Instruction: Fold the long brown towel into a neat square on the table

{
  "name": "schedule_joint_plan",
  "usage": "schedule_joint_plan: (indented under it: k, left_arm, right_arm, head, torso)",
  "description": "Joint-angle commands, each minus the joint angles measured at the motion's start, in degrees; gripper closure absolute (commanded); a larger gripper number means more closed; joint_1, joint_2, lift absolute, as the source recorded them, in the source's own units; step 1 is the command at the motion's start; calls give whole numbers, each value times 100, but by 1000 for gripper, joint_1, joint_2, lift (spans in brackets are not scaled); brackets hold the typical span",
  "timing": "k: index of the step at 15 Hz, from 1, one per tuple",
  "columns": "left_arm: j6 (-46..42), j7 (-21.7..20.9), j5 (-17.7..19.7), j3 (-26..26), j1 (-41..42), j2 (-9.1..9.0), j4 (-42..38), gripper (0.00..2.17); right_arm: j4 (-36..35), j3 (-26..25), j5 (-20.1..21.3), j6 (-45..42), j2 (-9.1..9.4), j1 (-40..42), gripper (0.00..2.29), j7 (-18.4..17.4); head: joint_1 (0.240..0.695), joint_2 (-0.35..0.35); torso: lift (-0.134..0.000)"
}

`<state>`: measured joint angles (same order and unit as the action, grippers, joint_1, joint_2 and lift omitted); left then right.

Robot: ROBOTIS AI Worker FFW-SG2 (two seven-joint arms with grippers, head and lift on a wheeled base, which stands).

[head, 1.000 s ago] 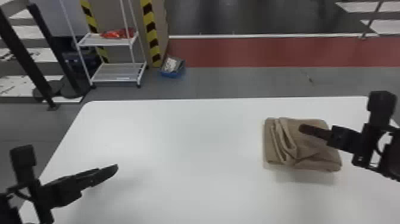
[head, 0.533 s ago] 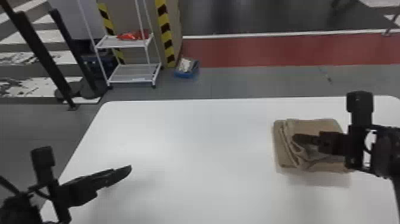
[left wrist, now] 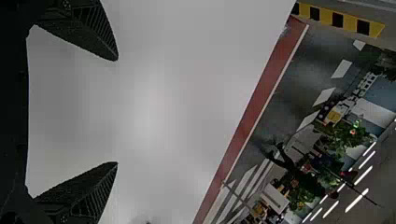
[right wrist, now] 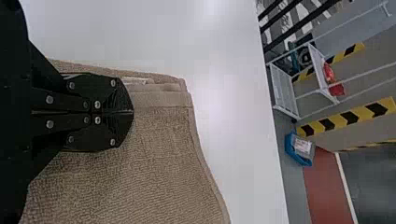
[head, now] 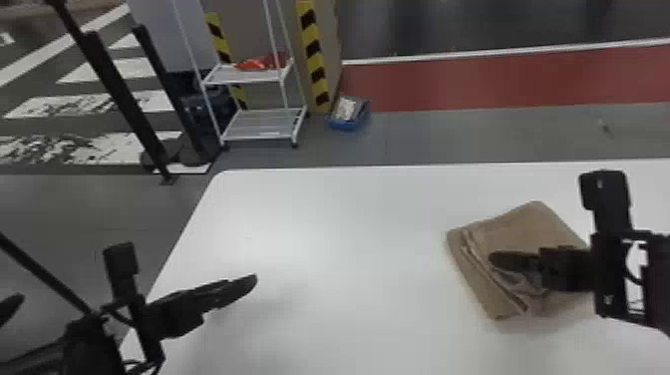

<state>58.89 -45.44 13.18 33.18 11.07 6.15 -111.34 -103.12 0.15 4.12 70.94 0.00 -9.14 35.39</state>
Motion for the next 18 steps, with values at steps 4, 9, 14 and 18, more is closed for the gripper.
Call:
schedule_joint_plan:
  k: [4, 9, 14, 18]
  left_arm:
    - [-4, 9, 1, -5, -9, 0, 7, 87]
    - [-4, 26, 1, -14, -105, 18, 113, 87]
    - [-75, 35, -17, -31, -246, 53, 306, 87]
    - [-110, 61, -26, -40, -343, 71, 429, 87]
  right_arm:
    - [-929, 855, 28, 584, 5, 598, 2192, 178]
    - [-1834, 917, 133, 1182, 5, 967, 2192, 864]
    - [-2625, 178, 283, 1914, 5, 1125, 2192, 1409]
    - [-2643, -331, 520, 1914, -35, 1213, 2192, 1769]
  head:
    - [695, 327]
    - [695, 350]
    - [695, 350]
    - [695, 350]
  torso:
    - [-124]
    - [-124]
    - [-124]
    - [-124]
